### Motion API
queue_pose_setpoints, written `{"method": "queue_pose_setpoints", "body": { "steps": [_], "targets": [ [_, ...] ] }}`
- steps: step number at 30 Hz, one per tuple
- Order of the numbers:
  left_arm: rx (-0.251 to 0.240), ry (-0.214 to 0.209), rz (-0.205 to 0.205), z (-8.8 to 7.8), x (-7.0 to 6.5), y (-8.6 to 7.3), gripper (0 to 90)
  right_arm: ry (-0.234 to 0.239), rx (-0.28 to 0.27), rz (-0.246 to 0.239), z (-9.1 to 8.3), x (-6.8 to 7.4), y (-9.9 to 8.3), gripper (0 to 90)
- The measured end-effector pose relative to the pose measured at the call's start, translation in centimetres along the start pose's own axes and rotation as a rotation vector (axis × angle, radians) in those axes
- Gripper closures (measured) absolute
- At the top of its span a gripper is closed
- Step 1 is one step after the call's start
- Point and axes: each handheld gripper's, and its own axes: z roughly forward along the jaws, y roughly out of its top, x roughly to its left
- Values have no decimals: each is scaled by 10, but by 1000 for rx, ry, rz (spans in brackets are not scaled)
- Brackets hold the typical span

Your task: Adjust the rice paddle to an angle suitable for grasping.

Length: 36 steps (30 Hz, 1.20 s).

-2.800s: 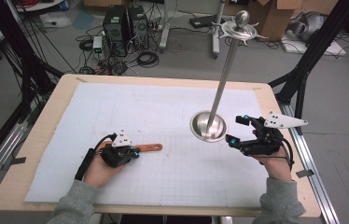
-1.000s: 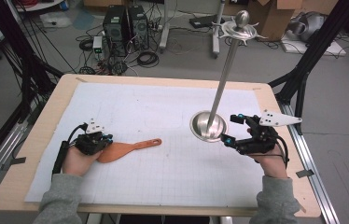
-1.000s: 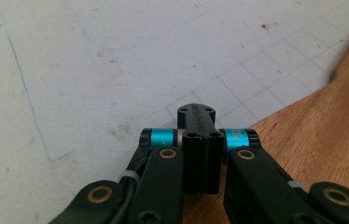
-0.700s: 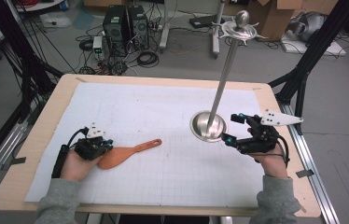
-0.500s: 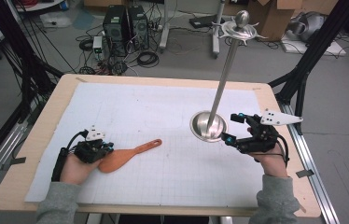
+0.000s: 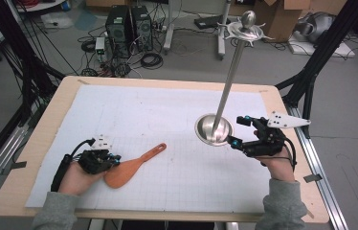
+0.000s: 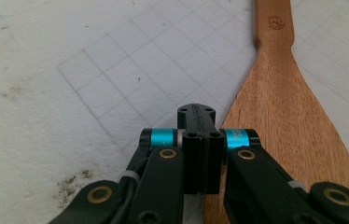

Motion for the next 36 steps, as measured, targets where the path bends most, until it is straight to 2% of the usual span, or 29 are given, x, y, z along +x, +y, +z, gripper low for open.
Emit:
{"method": "queue_pose_setpoints", "body": {
  "steps": [8,16,21,23,25,27,29,32,34,36],
  "targets": [
    [-37,-7,7,-1,0,5,888,0,7,-6,1,1,0,139],
    [-91,-46,46,-9,-6,15,761,-3,20,-4,2,0,-1,139],
    [-146,-82,94,-12,-10,21,593,-6,21,-1,2,-1,-1,139],
    [-148,-91,110,-12,-12,25,541,-4,22,-1,2,-1,-1,139],
    [-142,-113,107,-10,-13,28,487,-4,23,1,3,-1,-1,139],
    [-140,-155,93,-8,-14,31,411,-5,25,0,3,-2,-2,139],
    [-148,-153,102,-7,-18,36,369,-8,28,4,3,-2,-2,138],
    [-157,-144,74,-6,-20,42,263,-9,28,5,3,-3,-3,139],
    [-161,-123,79,-4,-20,44,255,-9,30,10,3,-3,-3,139],
    [-157,-123,83,-1,-20,47,237,-7,23,5,2,-4,-3,138]
  ]
}}
